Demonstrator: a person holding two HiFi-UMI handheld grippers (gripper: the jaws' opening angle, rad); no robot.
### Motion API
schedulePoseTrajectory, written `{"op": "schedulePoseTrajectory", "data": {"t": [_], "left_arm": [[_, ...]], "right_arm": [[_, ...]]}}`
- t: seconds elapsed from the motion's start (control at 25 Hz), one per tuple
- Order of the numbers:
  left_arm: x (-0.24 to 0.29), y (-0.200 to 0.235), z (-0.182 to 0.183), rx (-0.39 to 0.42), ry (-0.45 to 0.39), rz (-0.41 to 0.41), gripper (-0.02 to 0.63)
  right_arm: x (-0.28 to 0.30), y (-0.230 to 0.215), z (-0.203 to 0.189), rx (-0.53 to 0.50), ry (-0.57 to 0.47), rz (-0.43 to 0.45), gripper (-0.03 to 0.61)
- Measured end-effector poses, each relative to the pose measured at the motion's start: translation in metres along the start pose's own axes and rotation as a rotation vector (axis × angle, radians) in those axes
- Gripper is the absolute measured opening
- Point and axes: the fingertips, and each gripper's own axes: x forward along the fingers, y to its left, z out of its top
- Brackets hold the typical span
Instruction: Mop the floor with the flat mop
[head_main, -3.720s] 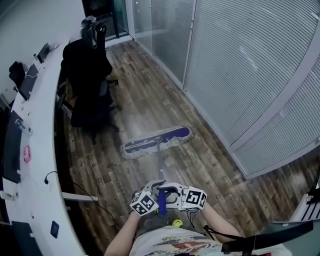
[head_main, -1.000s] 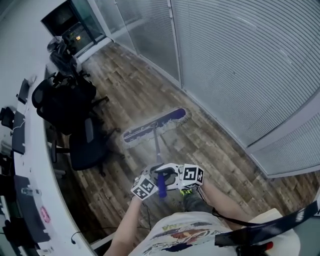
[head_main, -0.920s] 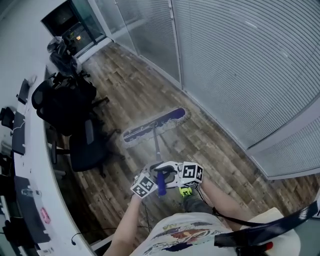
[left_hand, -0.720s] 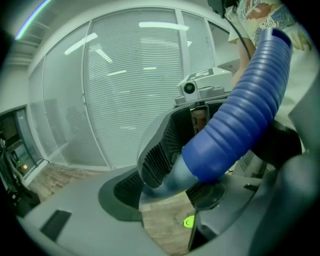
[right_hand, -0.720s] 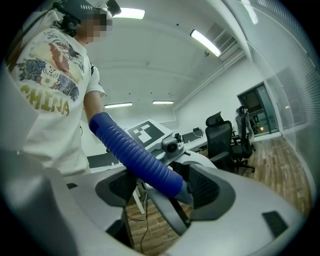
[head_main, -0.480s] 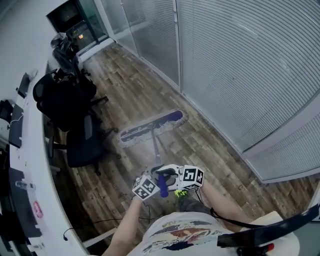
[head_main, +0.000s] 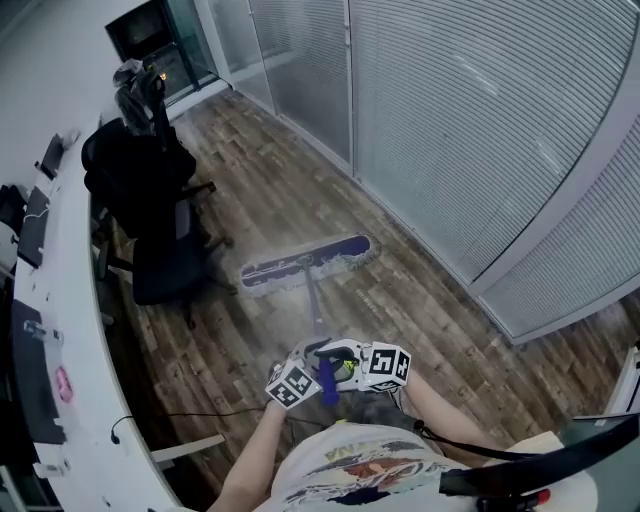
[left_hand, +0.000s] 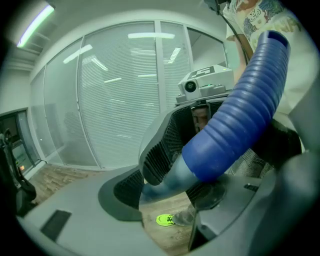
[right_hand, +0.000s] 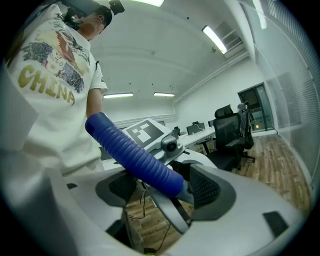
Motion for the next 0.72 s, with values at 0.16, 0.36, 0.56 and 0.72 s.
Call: {"op": "schedulePoseTrajectory", "data": {"t": [0.16,0.36,0.56,0.72], "left_arm": [[-0.026,-0.077,-0.012,0.001,-0.006,-0.014,0.213],[-0.055,-0.156,-0.011,0.004,-0.024,-0.036,0.213],[-0.072,-0.233,-0.007,-0.001,-0.025,-0.057,0.213],[-0.076,-0.293,0.001,0.003,-0.015,-0.063,0.213]], "right_arm": [[0.009,0.077,-0.018,0.01,0.009,-0.021,0.298],[0.01,0.159,-0.028,0.023,-0.007,-0.057,0.298],[0.001,0.234,-0.04,0.041,-0.027,-0.074,0.298],[-0.016,0.291,-0.052,0.051,-0.035,-0.081,0.298]]}}
